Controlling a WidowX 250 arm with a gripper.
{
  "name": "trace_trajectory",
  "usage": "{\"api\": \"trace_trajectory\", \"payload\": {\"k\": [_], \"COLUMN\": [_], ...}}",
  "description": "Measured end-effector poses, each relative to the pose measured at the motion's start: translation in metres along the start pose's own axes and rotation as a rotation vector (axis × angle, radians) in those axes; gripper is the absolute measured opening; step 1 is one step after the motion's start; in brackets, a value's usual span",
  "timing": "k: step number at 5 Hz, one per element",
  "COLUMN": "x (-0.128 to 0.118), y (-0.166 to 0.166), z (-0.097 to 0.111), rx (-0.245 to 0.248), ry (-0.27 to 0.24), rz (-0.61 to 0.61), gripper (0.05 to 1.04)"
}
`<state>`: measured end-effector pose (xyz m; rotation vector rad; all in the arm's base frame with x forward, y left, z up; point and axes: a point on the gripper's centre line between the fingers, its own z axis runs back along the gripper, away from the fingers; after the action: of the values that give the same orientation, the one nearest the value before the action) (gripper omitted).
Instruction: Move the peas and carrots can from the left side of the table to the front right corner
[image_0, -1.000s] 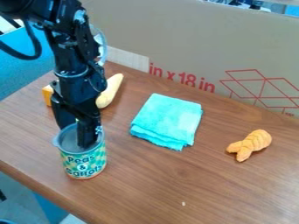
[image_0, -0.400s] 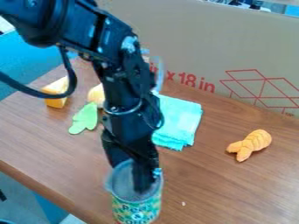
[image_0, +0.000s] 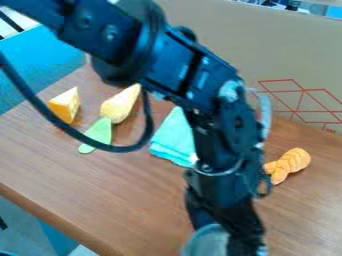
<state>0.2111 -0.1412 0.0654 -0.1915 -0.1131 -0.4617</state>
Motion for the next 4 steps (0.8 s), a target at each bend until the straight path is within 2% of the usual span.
{"api": "trace_trajectory", "payload": {"k": [1,2,3,4], "x": [0.022,0.036,0.041,0.036], "y": [-0.021,-0.027,-0.019,-0.007], "z": [-0.009,-0.016,-0.013,-0.003], "rx": [-0.038,-0.043,-0.023,0.023], "ry": [-0.048,-0.046,-0.053,-0.079], "rz": [-0.035,-0.06,-0.039,-0.018], "gripper": [1.001,1.001,1.001,1.001]}}
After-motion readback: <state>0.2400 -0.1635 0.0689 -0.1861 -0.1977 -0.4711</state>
